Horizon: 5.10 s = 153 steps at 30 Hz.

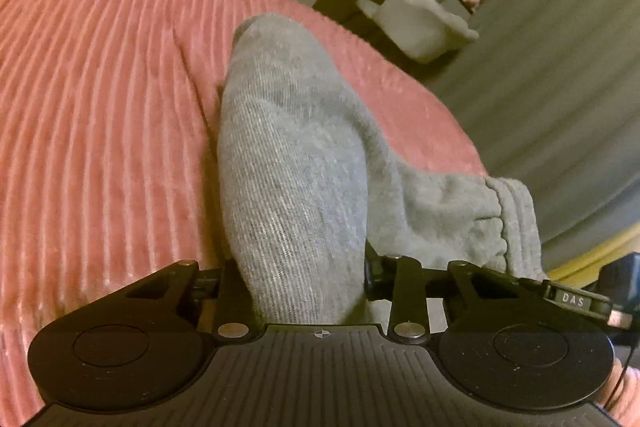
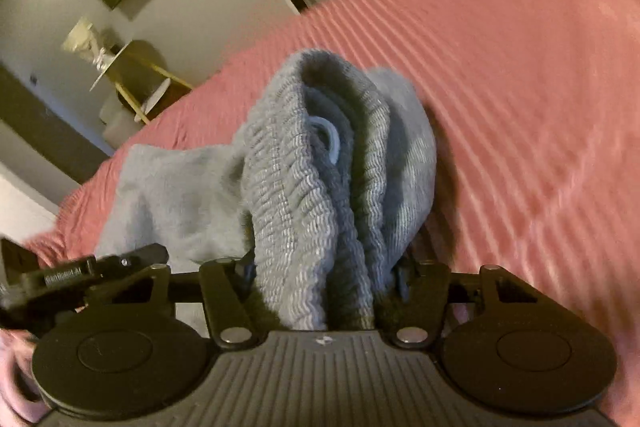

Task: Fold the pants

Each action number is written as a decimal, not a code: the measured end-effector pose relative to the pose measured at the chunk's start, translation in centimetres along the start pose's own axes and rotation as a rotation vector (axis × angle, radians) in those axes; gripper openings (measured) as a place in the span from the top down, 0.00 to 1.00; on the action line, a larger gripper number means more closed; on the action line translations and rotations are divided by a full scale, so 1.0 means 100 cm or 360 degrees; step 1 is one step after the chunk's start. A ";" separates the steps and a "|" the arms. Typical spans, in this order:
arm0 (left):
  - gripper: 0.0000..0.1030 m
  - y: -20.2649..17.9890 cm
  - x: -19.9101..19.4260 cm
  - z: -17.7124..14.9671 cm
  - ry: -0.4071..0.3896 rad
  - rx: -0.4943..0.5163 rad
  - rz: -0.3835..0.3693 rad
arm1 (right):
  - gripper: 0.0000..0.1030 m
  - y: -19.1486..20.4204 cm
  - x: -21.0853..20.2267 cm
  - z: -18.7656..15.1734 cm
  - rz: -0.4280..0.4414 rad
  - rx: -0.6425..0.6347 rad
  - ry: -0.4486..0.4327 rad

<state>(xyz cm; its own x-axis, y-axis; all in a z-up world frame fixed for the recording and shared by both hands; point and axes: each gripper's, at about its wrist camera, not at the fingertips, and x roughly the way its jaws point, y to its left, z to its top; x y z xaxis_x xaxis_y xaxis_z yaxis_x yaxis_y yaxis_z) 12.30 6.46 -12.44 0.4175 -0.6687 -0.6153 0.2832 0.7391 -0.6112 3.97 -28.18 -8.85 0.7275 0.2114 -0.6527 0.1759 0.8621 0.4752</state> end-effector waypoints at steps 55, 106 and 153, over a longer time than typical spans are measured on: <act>0.00 -0.001 0.018 -0.012 -0.0215 0.0019 0.0531 | 0.59 0.084 0.074 0.003 -0.0252 -0.0497 -0.0215; 0.01 -0.079 -0.049 -0.101 -0.0149 0.0299 0.1067 | 0.03 0.114 -0.019 -0.118 -0.0786 -0.0614 0.0116; 0.01 -0.078 0.002 -0.093 0.0058 0.0477 0.1075 | 0.03 0.098 0.005 -0.089 -0.0624 -0.0448 -0.0039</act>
<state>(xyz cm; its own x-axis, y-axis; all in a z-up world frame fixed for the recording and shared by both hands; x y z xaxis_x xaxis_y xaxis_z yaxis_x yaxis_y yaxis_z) 2.15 -0.17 -12.45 0.5567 -0.0583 -0.8287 0.2005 0.9775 0.0659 0.14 -15.54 -9.81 0.6582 -0.1623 -0.7351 0.2562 0.9665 0.0160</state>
